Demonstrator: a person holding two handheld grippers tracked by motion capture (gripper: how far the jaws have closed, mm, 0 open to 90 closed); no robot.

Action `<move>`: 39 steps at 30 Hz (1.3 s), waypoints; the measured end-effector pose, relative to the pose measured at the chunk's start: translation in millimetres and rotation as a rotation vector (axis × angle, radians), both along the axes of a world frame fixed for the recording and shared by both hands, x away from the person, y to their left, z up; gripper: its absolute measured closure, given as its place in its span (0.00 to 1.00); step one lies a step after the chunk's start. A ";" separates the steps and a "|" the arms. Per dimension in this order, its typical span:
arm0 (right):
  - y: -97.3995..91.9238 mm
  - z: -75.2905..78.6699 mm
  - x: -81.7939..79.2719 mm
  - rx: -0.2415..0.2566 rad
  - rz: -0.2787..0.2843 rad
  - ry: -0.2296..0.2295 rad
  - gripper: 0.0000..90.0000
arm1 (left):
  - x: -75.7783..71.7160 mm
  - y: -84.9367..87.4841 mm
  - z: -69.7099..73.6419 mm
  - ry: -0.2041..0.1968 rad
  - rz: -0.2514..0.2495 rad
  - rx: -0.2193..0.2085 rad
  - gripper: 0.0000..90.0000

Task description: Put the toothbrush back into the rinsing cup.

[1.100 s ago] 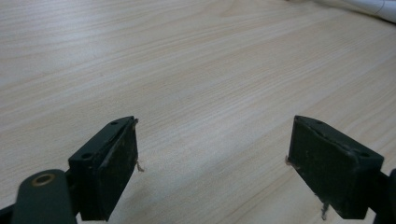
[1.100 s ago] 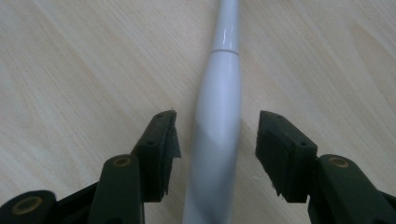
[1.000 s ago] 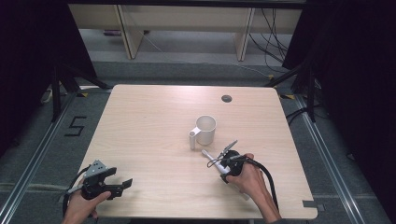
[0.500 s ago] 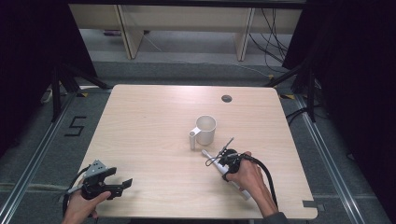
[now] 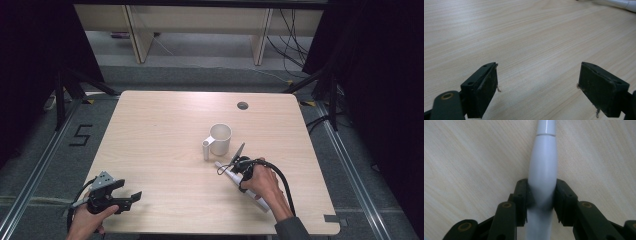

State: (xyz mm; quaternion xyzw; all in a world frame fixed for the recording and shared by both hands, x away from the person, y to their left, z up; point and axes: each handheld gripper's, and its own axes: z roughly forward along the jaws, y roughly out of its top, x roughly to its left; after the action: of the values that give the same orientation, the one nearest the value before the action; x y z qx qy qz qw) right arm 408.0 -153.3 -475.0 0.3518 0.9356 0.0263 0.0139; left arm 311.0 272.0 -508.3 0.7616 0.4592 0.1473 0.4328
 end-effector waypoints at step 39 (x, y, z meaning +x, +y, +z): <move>-20.8 54.4 -20.8 0.210 0.062 -0.231 0.75 | 0.9 -0.4 -0.2 0.008 -0.004 0.001 0.17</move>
State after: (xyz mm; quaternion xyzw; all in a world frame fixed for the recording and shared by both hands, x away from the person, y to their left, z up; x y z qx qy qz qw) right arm 387.2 -174.1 -420.6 0.3168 0.9303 0.1649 0.0836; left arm 311.9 271.5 -508.5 0.7634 0.4595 0.1437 0.4306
